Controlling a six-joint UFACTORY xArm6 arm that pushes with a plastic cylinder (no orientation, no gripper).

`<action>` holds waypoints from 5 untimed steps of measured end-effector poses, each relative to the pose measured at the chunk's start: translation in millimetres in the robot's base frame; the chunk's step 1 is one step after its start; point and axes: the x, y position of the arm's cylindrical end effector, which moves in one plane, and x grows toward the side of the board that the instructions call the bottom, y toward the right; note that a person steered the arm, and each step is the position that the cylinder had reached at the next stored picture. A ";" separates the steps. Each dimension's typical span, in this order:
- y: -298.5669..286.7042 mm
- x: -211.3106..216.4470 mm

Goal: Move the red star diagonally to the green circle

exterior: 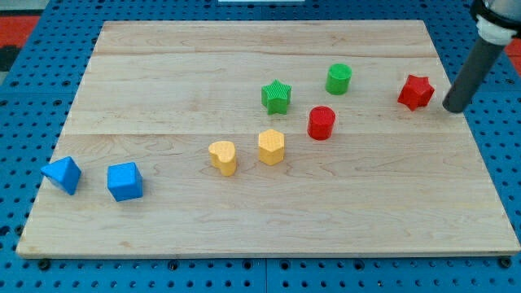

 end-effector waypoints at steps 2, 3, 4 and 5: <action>-12.6 18.2; -69.8 -7.7; -104.5 -55.1; -88.3 -52.6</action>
